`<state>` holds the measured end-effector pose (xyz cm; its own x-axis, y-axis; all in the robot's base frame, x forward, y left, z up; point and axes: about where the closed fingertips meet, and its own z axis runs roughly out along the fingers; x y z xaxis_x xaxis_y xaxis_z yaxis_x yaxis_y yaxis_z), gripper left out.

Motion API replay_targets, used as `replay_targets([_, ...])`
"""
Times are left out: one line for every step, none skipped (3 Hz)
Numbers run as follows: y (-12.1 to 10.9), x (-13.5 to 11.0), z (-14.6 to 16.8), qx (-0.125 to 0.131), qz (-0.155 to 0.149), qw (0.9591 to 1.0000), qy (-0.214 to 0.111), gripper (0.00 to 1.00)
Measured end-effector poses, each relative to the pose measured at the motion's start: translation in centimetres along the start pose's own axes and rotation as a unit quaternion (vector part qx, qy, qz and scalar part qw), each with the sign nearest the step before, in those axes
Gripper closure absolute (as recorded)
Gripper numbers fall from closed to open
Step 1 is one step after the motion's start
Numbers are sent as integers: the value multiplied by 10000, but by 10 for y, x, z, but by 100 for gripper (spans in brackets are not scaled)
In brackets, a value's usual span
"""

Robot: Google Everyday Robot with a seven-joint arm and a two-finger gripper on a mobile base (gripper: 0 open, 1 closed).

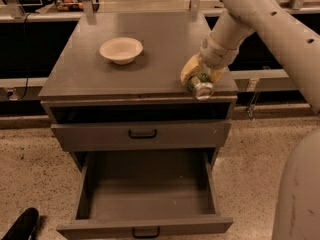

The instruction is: Pick green can from middle drawer and place on counter

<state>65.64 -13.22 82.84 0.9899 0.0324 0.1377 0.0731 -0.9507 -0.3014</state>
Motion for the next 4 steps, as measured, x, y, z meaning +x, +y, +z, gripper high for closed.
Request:
replay_targets([4, 19, 6, 107, 361, 9992, 93, 100])
replay_targets([3, 19, 5, 107, 362, 9992, 93, 84])
replay_targets([9, 36, -6, 167, 745, 9964, 371, 68])
replay_targets([12, 54, -23, 273, 1279, 9891, 670, 43])
